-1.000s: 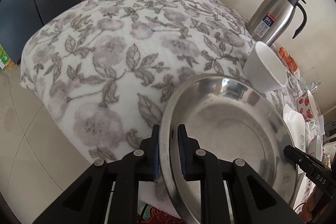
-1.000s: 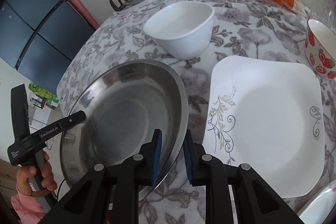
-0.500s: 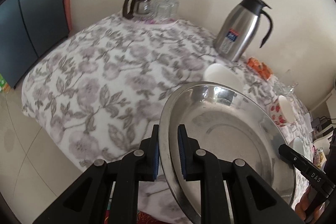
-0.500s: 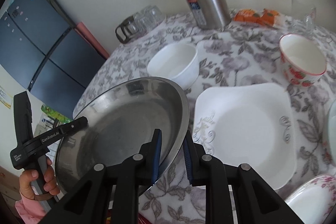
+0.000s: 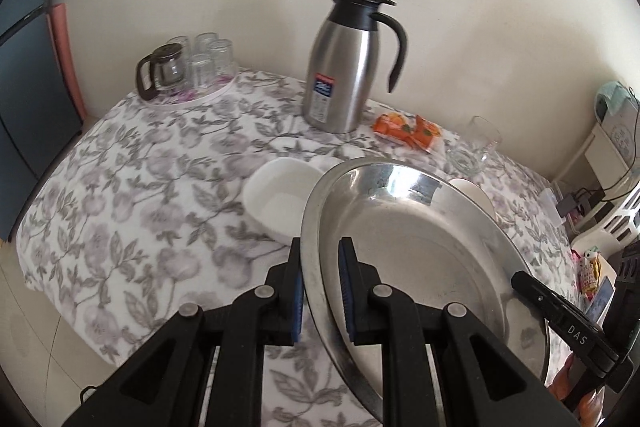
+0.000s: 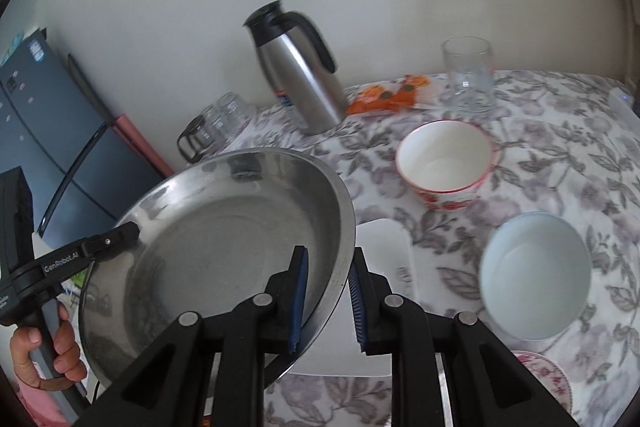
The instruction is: Organize plates and bowls
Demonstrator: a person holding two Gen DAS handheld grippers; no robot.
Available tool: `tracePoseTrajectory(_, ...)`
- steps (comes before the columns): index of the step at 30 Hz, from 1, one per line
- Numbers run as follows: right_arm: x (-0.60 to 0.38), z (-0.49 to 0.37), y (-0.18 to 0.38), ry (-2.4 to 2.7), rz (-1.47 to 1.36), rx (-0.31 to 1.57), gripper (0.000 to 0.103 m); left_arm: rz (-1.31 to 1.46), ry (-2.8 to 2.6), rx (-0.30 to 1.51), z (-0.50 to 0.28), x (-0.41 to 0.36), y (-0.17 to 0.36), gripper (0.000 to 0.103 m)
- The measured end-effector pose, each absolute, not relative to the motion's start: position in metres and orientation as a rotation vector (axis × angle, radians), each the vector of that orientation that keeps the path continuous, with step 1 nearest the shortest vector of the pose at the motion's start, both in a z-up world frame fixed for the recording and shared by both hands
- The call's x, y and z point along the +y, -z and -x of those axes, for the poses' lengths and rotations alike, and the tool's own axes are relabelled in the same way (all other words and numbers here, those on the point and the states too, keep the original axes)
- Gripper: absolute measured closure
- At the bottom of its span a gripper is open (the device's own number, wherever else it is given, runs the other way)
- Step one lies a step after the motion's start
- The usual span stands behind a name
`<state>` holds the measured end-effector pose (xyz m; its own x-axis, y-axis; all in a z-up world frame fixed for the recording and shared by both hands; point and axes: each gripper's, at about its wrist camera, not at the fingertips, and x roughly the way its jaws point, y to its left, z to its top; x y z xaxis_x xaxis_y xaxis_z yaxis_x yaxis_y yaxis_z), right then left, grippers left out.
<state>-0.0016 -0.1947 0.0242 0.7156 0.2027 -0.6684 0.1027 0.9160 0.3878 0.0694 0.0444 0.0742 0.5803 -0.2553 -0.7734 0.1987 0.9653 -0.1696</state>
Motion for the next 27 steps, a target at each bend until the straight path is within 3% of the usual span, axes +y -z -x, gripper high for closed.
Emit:
tracePoseTrajectory(9, -0.239, 0.013, -0.02, 0.097, -0.4, 0.779, 0.081, 0.057, 0.276, 0.987, -0.086, -0.013, -0.05, 0.087)
tracePoseTrajectory(27, -0.232, -0.006, 0.024, 0.116, -0.365, 0.92, 0.081, 0.13, 0.203, 1.144, -0.106, 0.009, 0.03, 0.087)
